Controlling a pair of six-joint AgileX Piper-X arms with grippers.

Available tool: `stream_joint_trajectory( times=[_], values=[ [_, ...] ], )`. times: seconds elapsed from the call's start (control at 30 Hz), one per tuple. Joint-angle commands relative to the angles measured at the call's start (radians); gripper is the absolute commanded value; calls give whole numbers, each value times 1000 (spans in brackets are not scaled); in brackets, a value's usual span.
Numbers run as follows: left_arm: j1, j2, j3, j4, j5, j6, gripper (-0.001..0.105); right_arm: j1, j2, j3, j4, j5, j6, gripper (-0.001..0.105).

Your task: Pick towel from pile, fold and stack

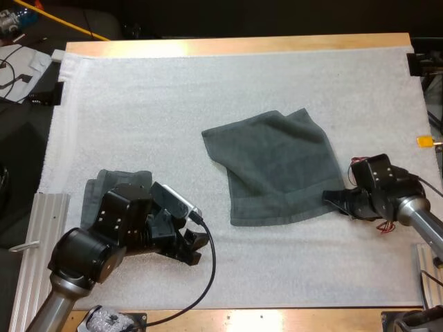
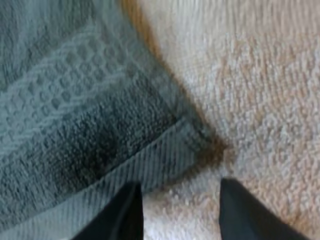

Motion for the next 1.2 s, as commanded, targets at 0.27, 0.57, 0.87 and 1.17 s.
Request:
stream_joint_trajectory(
  times=[0.27,0.57,0.87,1.17],
  values=[
    [3,3,-3,-5,14,1,59,-2,86,-4,-65,12,42,33],
    [2,1,-3,-11,13,5,59,-3,94,-4,-65,0,47,0],
    [1,32,-3,-80,24,79,59,-1,7,0,41,-8,17,0],
    [-98,219,-6,-158,34,84,59,-2,-101,-1,123,-10,1,0]
  ],
)
